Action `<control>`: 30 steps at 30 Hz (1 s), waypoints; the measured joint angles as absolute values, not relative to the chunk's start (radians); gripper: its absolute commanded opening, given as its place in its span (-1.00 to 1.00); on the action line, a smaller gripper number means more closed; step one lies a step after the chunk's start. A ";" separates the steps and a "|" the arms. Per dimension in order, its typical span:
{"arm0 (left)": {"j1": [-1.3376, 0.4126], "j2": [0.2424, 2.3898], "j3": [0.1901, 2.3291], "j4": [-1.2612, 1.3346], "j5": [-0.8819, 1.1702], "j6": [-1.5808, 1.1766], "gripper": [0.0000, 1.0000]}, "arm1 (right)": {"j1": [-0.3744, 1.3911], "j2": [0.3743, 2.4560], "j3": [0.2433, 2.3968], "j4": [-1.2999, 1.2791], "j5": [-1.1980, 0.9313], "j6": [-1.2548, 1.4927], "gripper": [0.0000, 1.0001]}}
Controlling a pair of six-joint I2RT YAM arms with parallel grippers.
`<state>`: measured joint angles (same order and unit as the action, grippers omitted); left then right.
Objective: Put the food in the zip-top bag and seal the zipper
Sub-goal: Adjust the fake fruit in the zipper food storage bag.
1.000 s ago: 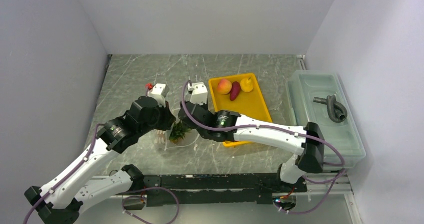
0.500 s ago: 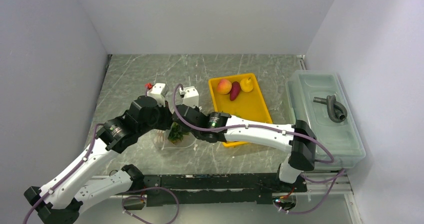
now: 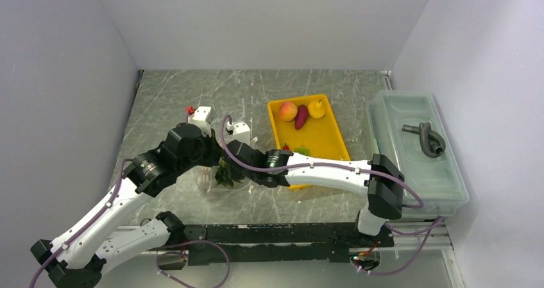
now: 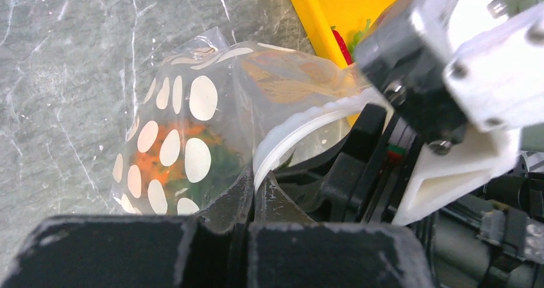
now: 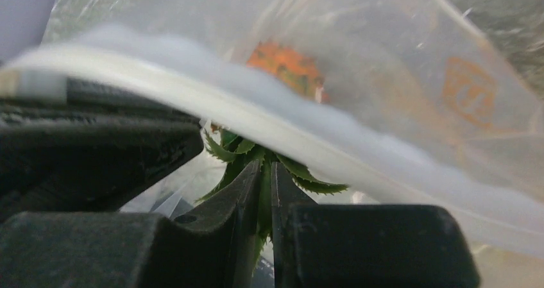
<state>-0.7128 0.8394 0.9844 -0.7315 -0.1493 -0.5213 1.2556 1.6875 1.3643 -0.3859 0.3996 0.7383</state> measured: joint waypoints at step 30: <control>-0.713 0.839 0.984 -0.731 -0.155 -0.565 -1.00 | 1.306 1.568 1.295 -0.307 0.282 0.751 -0.29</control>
<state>-0.7128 0.8391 0.9840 -0.7307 -0.1555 -0.5652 1.3056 1.5677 1.2945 -0.3073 0.2825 0.7513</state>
